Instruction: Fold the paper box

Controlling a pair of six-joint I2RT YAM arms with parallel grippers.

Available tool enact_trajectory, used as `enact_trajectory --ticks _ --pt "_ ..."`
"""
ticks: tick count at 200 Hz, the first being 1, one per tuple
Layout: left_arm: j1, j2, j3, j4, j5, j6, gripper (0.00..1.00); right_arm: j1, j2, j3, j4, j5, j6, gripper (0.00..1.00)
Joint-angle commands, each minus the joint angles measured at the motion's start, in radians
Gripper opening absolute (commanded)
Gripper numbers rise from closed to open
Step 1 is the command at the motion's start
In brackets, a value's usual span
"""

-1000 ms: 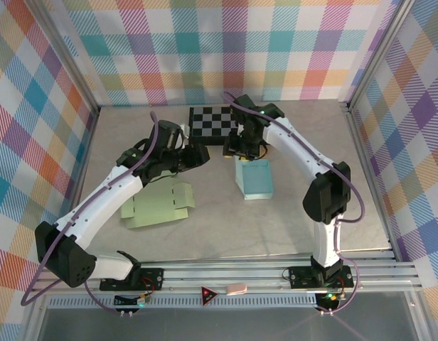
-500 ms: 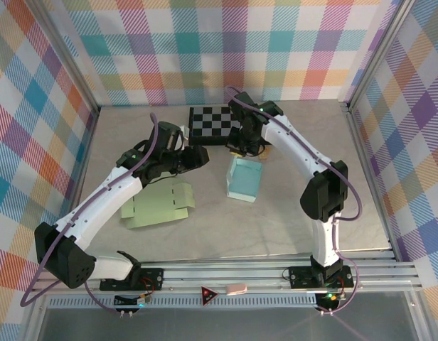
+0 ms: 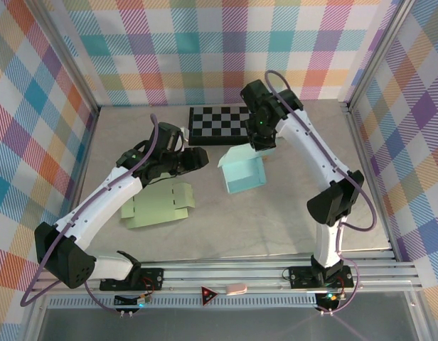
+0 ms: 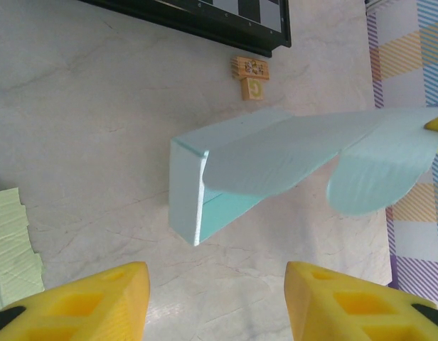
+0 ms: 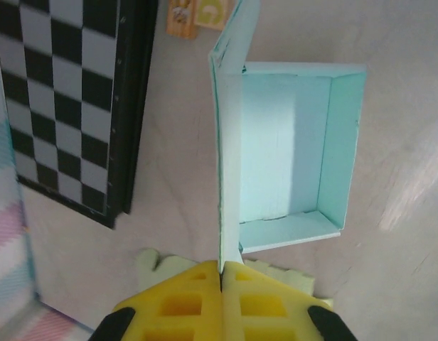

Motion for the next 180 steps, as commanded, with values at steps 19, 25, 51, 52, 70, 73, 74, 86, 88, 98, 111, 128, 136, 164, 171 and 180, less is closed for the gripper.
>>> enact_trajectory --ticks 19,25,51,52,70,73,74,86,88,98,111,128,136,164,171,180 --pt "0.007 -0.030 -0.024 -0.015 0.031 0.013 0.52 -0.076 0.055 -0.037 -0.078 -0.164 0.310 0.00" --pt "0.006 -0.031 -0.026 -0.015 0.032 0.013 0.52 -0.083 0.057 -0.044 -0.069 -0.172 0.322 0.00" --pt "0.007 -0.016 -0.039 -0.007 0.061 0.030 0.52 -0.090 0.065 -0.043 -0.047 -0.164 0.354 0.00" --pt "0.007 -0.015 -0.039 -0.007 0.062 0.032 0.53 -0.091 0.064 -0.043 -0.046 -0.164 0.353 0.00" --pt "0.008 0.025 -0.030 -0.016 0.104 0.059 0.55 -0.089 0.073 -0.043 -0.040 -0.163 0.323 0.00" --pt "0.008 0.035 -0.027 -0.019 0.111 0.067 0.55 -0.090 0.073 -0.043 -0.044 -0.164 0.317 0.02" --pt "0.008 0.038 -0.025 -0.022 0.113 0.068 0.55 -0.090 0.074 -0.043 -0.045 -0.163 0.315 0.03" --pt "0.009 0.074 -0.014 -0.029 0.138 0.089 0.55 -0.090 0.076 -0.046 -0.059 -0.164 0.284 0.06" --pt "0.009 0.081 -0.010 -0.029 0.141 0.091 0.55 -0.090 0.077 -0.046 -0.061 -0.162 0.279 0.06" --pt "0.012 0.108 -0.001 -0.025 0.152 0.101 0.55 -0.090 0.077 -0.051 -0.075 -0.158 0.255 0.07" --pt "0.018 0.134 0.008 -0.013 0.164 0.111 0.55 -0.087 0.071 -0.062 -0.078 -0.148 0.223 0.09" --pt "0.029 0.162 0.022 0.007 0.177 0.117 0.56 -0.087 0.052 -0.082 -0.068 -0.123 0.181 0.15" --pt "0.033 0.175 0.032 0.011 0.180 0.121 0.56 -0.086 0.039 -0.092 -0.057 -0.106 0.160 0.17" --pt "0.040 0.214 0.065 0.011 0.191 0.148 0.56 -0.089 -0.003 -0.137 -0.012 -0.079 0.107 0.20" --pt "0.041 0.222 0.071 0.008 0.191 0.155 0.56 -0.089 -0.008 -0.139 -0.011 -0.082 0.095 0.21" --pt "0.044 0.229 0.076 0.006 0.190 0.164 0.56 -0.089 -0.015 -0.137 -0.002 -0.077 0.062 0.23"
